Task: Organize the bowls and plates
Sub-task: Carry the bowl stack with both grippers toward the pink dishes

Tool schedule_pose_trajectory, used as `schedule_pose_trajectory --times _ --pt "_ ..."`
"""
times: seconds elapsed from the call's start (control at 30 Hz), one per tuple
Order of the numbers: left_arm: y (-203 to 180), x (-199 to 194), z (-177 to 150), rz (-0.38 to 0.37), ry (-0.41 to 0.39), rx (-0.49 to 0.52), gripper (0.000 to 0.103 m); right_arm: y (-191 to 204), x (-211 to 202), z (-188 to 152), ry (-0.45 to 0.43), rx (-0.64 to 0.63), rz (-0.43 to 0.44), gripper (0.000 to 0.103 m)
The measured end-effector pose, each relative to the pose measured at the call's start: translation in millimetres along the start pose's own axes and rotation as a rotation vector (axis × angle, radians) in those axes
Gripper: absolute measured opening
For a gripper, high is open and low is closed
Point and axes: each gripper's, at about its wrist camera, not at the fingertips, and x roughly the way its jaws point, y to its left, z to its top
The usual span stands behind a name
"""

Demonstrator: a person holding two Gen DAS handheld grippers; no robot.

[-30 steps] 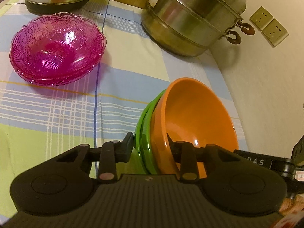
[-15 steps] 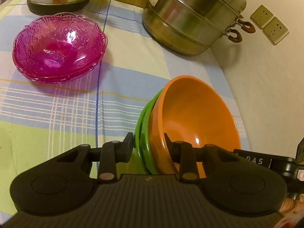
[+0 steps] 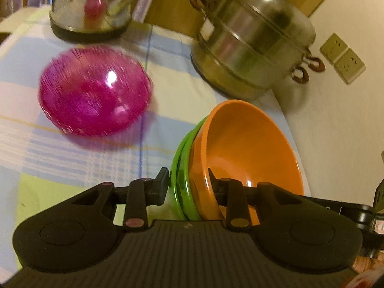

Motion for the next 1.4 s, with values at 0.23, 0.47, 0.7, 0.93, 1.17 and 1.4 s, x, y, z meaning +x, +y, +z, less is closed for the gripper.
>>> schedule_pose_trajectory --times 0.23,0.47,0.7,0.93,1.17,1.4 --pt "20 -16 28 0.039 -0.067 -0.036 0.026 43 12 13 -0.011 -0.064 0.036 0.028" --pt "44 -27 56 0.056 -0.12 -0.075 0.026 84 25 31 -0.025 -0.113 0.063 0.028" --pt "70 -29 82 0.089 -0.162 -0.117 0.026 122 51 51 -0.017 -0.172 0.092 0.028" --pt "100 -17 90 0.135 -0.157 -0.161 0.026 142 87 59 0.021 -0.206 0.106 0.027" --pt "120 -2 96 0.184 -0.152 -0.186 0.026 156 116 62 0.033 -0.237 0.109 0.027" --pt "128 10 104 0.196 -0.154 -0.187 0.026 155 141 68 0.053 -0.209 0.129 0.027"
